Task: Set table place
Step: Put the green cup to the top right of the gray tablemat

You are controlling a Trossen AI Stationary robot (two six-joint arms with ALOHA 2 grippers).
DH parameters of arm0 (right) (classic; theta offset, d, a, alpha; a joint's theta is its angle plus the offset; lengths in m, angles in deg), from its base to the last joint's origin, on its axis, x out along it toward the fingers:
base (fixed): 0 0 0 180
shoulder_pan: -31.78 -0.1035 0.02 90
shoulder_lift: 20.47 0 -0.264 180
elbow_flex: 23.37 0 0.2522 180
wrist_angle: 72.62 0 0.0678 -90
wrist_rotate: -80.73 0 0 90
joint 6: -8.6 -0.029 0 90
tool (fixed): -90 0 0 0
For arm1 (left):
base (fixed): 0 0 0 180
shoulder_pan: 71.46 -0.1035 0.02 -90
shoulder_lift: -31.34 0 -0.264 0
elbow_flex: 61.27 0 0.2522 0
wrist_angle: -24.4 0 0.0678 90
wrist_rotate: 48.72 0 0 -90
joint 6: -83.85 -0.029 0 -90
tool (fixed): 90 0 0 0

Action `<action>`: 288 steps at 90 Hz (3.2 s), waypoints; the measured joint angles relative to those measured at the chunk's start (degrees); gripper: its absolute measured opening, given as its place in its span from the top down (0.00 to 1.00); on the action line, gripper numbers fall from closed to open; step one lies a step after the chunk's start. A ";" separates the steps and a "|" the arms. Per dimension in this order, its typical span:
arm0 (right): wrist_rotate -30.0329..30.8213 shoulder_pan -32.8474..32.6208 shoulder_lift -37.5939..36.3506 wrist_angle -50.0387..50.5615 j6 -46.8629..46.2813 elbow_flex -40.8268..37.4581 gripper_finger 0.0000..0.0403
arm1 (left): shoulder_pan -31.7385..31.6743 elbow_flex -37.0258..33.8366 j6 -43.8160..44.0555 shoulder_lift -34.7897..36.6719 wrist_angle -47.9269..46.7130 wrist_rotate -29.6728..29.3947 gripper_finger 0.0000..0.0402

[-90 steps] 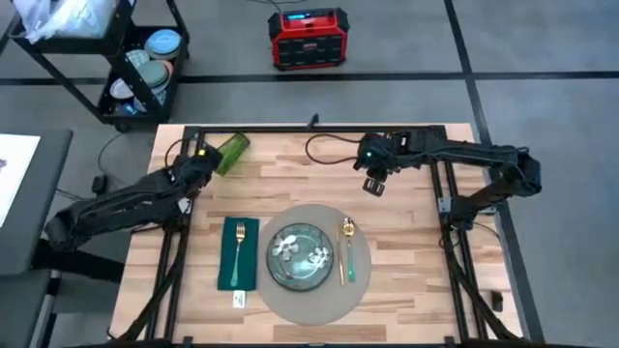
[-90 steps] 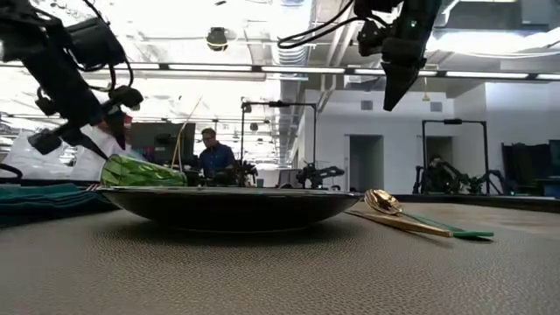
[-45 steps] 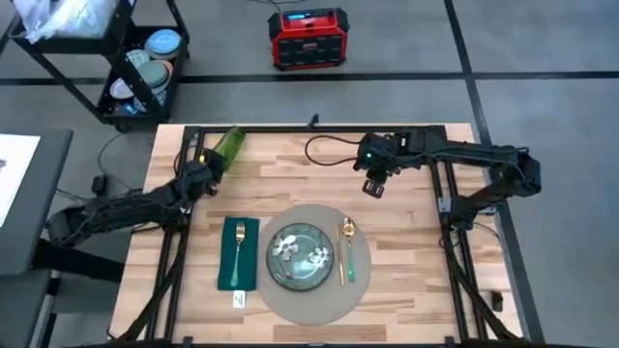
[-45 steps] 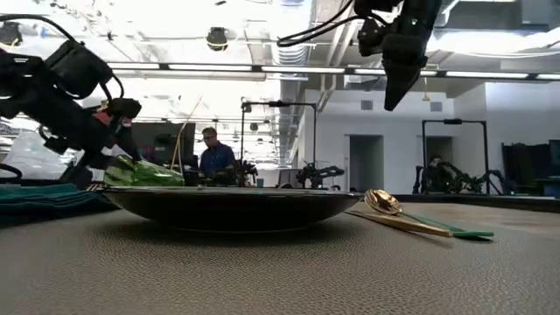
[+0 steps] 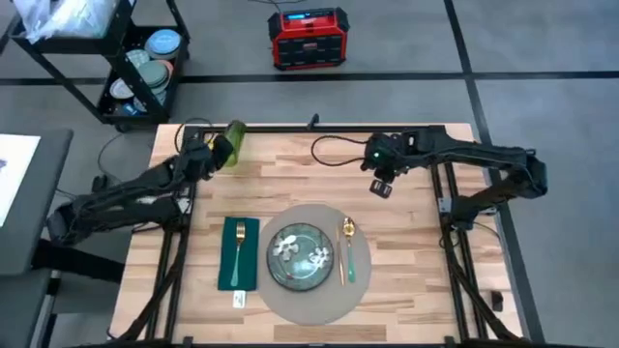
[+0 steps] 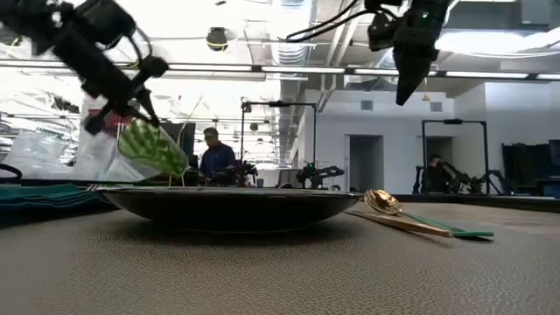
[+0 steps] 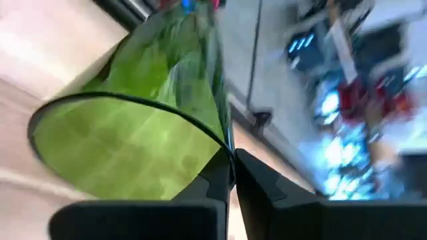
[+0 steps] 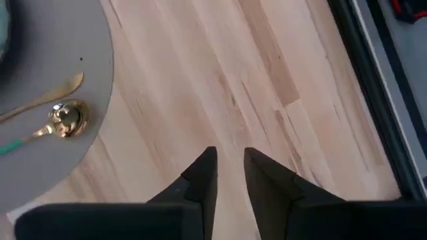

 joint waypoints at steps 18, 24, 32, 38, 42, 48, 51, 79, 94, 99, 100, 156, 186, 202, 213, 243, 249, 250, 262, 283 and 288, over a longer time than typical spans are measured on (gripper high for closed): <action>6.84 -0.22 -6.69 8.54 -0.02 0.00 0.86 | 2.54 16.91 -8.95 -8.95 -14.86 19.25 1.00; 8.19 -0.05 -9.32 11.30 -0.45 0.00 0.86 | 3.95 24.02 -13.38 -14.46 -21.47 21.23 1.00; 8.89 -0.02 -12.63 13.43 -2.14 0.00 0.86 | 4.49 34.08 -21.58 -22.42 -32.62 23.97 1.00; 8.88 -0.04 -14.85 13.84 -3.74 0.00 0.86 | 4.46 41.48 -27.56 -29.06 -39.92 24.87 1.00; 8.88 -0.07 -15.97 13.98 -4.95 0.00 0.86 | 4.47 46.08 -31.46 -33.64 -43.24 25.44 1.00; 8.88 -0.38 -16.98 14.02 -6.59 0.00 0.86 | 4.95 53.27 -36.88 -40.53 -46.43 26.48 1.00; 8.88 -0.58 -17.22 14.09 -7.02 0.00 0.86 | 5.18 56.97 -39.56 -43.91 -47.34 27.51 1.00; 8.90 -3.81 -16.67 14.61 -9.79 0.00 0.86 | 9.96 89.73 -57.84 -71.93 -64.37 29.14 1.00; 9.36 -4.35 -16.67 14.67 -11.00 0.00 0.86 | 14.18 100.79 -61.02 -80.57 -66.28 28.81 1.00; 9.37 -4.33 -16.69 14.64 -11.02 0.00 0.86 | 15.55 103.52 -61.02 -82.46 -66.39 28.67 1.00; 9.38 -4.31 -16.69 14.63 -11.02 0.00 0.86 | 15.80 103.94 -61.02 -82.77 -66.44 28.65 1.00; 9.28 -4.31 -16.69 13.16 -11.63 0.00 0.86 | 21.41 102.25 -63.65 -85.64 -66.55 19.33 1.00; 8.38 -4.31 -16.69 13.14 -12.07 0.00 0.86 | 22.23 102.25 -66.68 -85.62 -66.55 18.94 1.00; 8.37 -4.31 -16.67 13.06 -12.03 0.00 0.86 | 22.66 102.25 -66.97 -85.62 -66.55 19.14 1.00; 8.35 -4.31 -16.68 12.99 -12.01 0.00 0.86 | 22.84 102.25 -67.01 -85.62 -66.55 19.35 1.00; 7.26 -4.31 -16.67 12.91 -11.87 0.00 0.86 | 22.82 102.22 -68.32 -85.62 -66.51 18.02 0.96; 6.36 -4.31 -16.67 12.90 -11.81 0.00 0.86 | 22.82 102.22 -68.53 -85.56 -66.51 18.00 0.92; 6.17 -4.32 -16.67 12.90 -11.81 0.00 0.86 | 22.82 102.22 -68.64 -85.55 -66.51 18.00 0.91; 5.58 -4.33 -16.67 12.90 -11.81 0.00 0.86 | 22.90 102.22 -69.28 -85.53 -66.51 17.83 0.84; 5.58 -4.33 -16.68 12.78 -11.10 0.00 0.86 | 22.93 102.22 -69.07 -85.53 -66.51 17.64 0.77; 5.58 -4.33 -16.68 12.56 -11.09 0.00 0.86 | 22.93 102.22 -69.05 -85.53 -66.51 17.63 0.76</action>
